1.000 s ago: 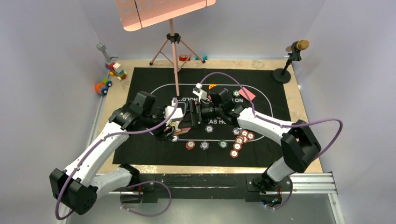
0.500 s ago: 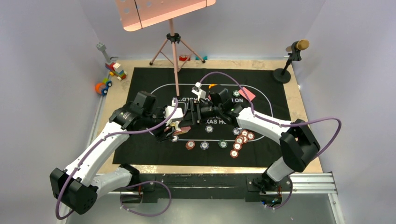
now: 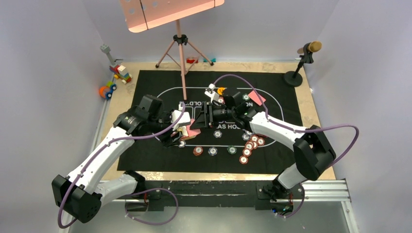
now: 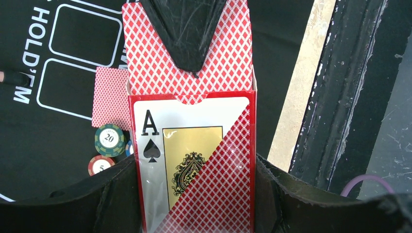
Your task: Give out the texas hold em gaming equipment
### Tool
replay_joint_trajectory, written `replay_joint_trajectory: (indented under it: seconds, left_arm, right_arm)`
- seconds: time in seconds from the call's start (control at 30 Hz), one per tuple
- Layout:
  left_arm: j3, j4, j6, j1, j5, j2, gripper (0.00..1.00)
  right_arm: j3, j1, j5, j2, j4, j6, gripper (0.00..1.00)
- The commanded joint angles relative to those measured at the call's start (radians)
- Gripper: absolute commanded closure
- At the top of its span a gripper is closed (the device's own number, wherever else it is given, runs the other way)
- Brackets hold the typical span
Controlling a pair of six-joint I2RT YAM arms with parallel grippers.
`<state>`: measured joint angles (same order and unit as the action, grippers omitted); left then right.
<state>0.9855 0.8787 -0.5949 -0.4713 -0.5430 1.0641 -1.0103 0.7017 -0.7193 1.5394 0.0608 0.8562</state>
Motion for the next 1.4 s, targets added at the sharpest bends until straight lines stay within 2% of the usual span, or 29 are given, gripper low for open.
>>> replay_joint_trajectory:
  seconds: [0.0,0.4,0.5,0.6,0.67,0.7,0.8,0.87,1.0,1.17,1.37]
  left_arm:
    - [0.052,-0.036,0.002,0.002,-0.044,-0.016,0.91]
    - [0.054,-0.032,0.002,0.002,-0.042,-0.013,0.91]
    - [0.056,-0.031,0.004,0.003,-0.042,-0.012,0.91]
    - [0.053,-0.032,0.004,0.002,-0.04,-0.013,0.91]
    - [0.05,-0.03,0.003,0.002,-0.039,-0.012,0.91]
    - [0.049,-0.032,0.003,0.002,-0.041,-0.011,0.91]
    - [0.05,-0.032,0.003,0.002,-0.041,-0.009,0.91]
    - [0.051,-0.031,0.003,0.002,-0.041,-0.009,0.91]
    - [0.05,-0.032,0.001,0.002,-0.038,-0.008,0.91]
    - [0.055,-0.036,0.008,0.003,-0.041,-0.006,0.91]
    - [0.055,-0.03,0.006,0.002,-0.04,-0.009,0.91]
  right_arm:
    - [-0.006,-0.005,-0.018,-0.046,0.017,0.002,0.55]
    - [0.025,-0.101,-0.008,-0.135,-0.09,-0.051,0.7]
    - [0.033,-0.128,-0.013,-0.159,-0.117,-0.062,0.8]
    - [0.051,-0.151,-0.024,-0.189,-0.121,-0.062,0.97]
    - [0.063,-0.16,-0.029,-0.204,-0.117,-0.06,1.0]
    - [0.068,-0.161,-0.039,-0.206,-0.108,-0.059,0.95]
    - [0.072,-0.161,-0.056,-0.196,-0.085,-0.048,0.55]
    - [0.079,-0.159,-0.055,-0.196,-0.05,-0.023,0.41]
    - [0.053,-0.116,-0.036,-0.17,-0.01,-0.008,0.2]
    - [-0.03,-0.02,-0.011,-0.059,-0.029,-0.027,0.18]
    - [-0.013,-0.004,-0.03,0.011,0.044,0.015,0.2]
